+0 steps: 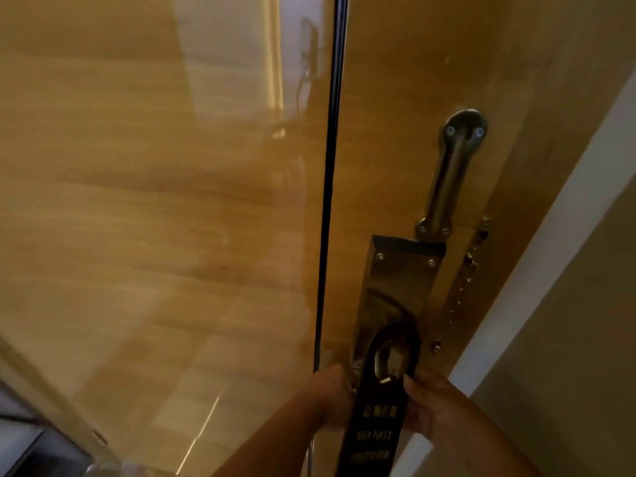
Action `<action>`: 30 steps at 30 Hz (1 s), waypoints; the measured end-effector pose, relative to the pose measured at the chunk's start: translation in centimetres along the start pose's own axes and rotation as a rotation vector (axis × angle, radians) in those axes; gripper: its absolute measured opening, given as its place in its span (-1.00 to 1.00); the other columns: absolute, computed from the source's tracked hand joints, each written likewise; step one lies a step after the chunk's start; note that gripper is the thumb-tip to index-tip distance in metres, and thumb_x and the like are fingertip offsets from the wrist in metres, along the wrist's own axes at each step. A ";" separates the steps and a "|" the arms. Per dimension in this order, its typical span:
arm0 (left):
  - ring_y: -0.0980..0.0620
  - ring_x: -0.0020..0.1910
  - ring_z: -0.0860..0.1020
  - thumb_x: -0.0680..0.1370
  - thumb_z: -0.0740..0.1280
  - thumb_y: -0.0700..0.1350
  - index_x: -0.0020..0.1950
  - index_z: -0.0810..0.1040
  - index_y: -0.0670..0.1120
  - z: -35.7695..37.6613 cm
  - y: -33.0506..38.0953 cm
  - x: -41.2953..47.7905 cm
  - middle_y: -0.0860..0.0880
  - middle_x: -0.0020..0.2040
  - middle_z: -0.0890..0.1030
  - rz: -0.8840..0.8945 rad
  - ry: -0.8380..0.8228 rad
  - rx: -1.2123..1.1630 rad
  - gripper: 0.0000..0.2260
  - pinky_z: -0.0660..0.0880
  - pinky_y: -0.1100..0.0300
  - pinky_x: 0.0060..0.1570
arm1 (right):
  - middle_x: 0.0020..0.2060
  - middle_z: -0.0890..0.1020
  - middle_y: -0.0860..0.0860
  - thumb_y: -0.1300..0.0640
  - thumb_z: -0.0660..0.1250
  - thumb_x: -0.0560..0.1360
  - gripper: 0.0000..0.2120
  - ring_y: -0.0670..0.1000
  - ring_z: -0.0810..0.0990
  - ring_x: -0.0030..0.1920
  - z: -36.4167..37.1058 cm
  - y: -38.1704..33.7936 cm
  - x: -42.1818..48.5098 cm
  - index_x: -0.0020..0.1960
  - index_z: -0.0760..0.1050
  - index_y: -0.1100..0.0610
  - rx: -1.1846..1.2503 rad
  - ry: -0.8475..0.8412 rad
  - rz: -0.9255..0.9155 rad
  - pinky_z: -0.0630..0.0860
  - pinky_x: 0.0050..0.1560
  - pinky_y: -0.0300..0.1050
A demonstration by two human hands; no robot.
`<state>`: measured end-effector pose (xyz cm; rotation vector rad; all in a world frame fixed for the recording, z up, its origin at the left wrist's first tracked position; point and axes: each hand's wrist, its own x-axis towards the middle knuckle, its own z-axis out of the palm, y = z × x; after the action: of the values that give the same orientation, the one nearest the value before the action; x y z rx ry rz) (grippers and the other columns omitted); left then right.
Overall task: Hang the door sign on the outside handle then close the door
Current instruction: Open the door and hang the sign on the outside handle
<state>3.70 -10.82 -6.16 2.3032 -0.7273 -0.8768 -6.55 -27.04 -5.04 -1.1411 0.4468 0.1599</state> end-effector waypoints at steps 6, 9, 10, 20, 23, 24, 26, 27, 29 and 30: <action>-0.02 -0.26 0.53 0.46 0.35 -0.07 -0.24 0.57 -0.04 0.8 0.1 -6.6 -0.12 -0.22 0.61 0.111 0.048 0.232 -0.91 0.42 0.17 -0.31 | -0.13 0.72 0.11 0.02 0.58 0.19 -0.58 0.08 0.69 -0.10 1.2 0.6 -5.5 -0.02 0.65 0.19 -0.092 -0.099 -0.008 0.60 -0.21 -0.11; -0.03 -0.30 0.51 0.46 0.33 -0.06 -0.28 0.54 -0.05 0.9 -0.2 -9.4 -0.08 -0.30 0.55 0.117 0.054 0.359 -0.87 0.40 0.16 -0.34 | -0.13 0.73 0.11 0.00 0.63 0.09 -0.48 0.08 0.69 -0.08 2.3 2.0 -8.3 -0.03 0.66 0.19 -0.094 -0.133 -0.012 0.61 -0.21 -0.12; -0.03 -0.30 0.52 0.45 0.32 -0.05 -0.28 0.53 -0.06 1.0 -0.2 -10.3 -0.07 -0.30 0.55 0.113 0.064 0.395 -0.86 0.42 0.15 -0.33 | -0.14 0.73 0.11 0.02 0.63 0.10 -0.52 0.08 0.69 -0.08 2.8 2.5 -9.4 -0.04 0.66 0.18 -0.103 -0.140 -0.013 0.61 -0.22 -0.12; -0.02 -0.45 0.44 0.41 0.25 -0.08 -0.37 0.43 -0.05 3.5 -2.1 -24.5 -0.04 -0.39 0.49 0.129 0.181 0.922 -0.84 0.30 0.16 -0.53 | -0.13 0.64 0.17 0.06 0.63 0.07 -0.55 0.15 0.61 -0.03 8.7 5.4 -23.5 -0.13 0.60 0.20 -0.157 -0.202 -0.158 0.56 0.01 0.01; -0.01 -0.43 0.44 0.40 0.24 -0.10 -0.37 0.44 -0.04 4.6 -4.6 -29.5 -0.03 -0.38 0.50 0.104 0.164 0.963 -0.86 0.30 0.15 -0.52 | -0.21 0.69 0.13 0.07 0.61 0.12 -0.68 0.10 0.68 -0.12 10.1 7.4 -27.8 -0.19 0.64 0.17 -0.088 -0.225 -0.211 0.63 -0.15 -0.04; 0.00 -0.42 0.45 0.40 0.24 -0.11 -0.36 0.44 -0.03 4.9 -5.5 -31.2 -0.03 -0.37 0.50 0.094 0.161 0.968 -0.86 0.33 0.14 -0.51 | -0.25 0.70 0.11 0.08 0.59 0.15 -0.73 0.08 0.69 -0.16 10.6 8.0 -29.1 -0.22 0.65 0.16 -0.053 -0.227 -0.223 0.64 -0.18 -0.04; 0.01 -0.40 0.46 0.42 0.25 -0.11 -0.36 0.46 -0.02 5.6 -7.7 -34.7 -0.02 -0.36 0.51 0.064 0.169 0.945 -0.86 0.44 0.12 -0.43 | -0.31 0.69 0.09 0.10 0.48 0.29 -0.89 0.07 0.69 -0.22 11.5 9.6 -31.3 -0.27 0.64 0.14 0.039 -0.208 -0.242 0.64 -0.23 -0.03; 0.02 -0.39 0.46 0.42 0.25 -0.11 -0.35 0.46 -0.02 5.9 -8.7 -36.6 -0.02 -0.36 0.51 0.047 0.177 0.927 -0.86 0.47 0.12 -0.39 | -0.31 0.68 0.10 0.10 0.40 0.35 -0.89 0.07 0.69 -0.24 11.8 10.3 -32.1 -0.27 0.64 0.14 0.080 -0.177 -0.243 0.64 -0.25 -0.02; 0.03 -0.38 0.46 0.43 0.26 -0.11 -0.33 0.47 -0.03 6.2 -10.6 -40.1 -0.01 -0.34 0.51 0.007 0.167 0.917 -0.88 0.49 0.14 -0.35 | -0.30 0.68 0.11 0.09 0.32 0.36 -0.84 0.08 0.69 -0.27 12.6 11.4 -33.3 -0.25 0.64 0.13 0.072 -0.128 -0.234 0.62 -0.29 -0.02; 0.03 -0.36 0.47 0.43 0.26 -0.12 -0.31 0.48 -0.03 6.2 -11.4 -41.8 -0.01 -0.32 0.51 -0.012 0.158 0.927 -0.89 0.49 0.15 -0.33 | -0.30 0.68 0.11 0.08 0.31 0.36 -0.83 0.08 0.68 -0.28 13.4 11.8 -33.7 -0.22 0.64 0.13 0.031 -0.112 -0.223 0.60 -0.28 -0.01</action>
<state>-24.22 22.35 -0.50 3.1172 -1.2274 -0.3623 -37.48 -6.61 3.78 -1.1371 0.2202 0.0220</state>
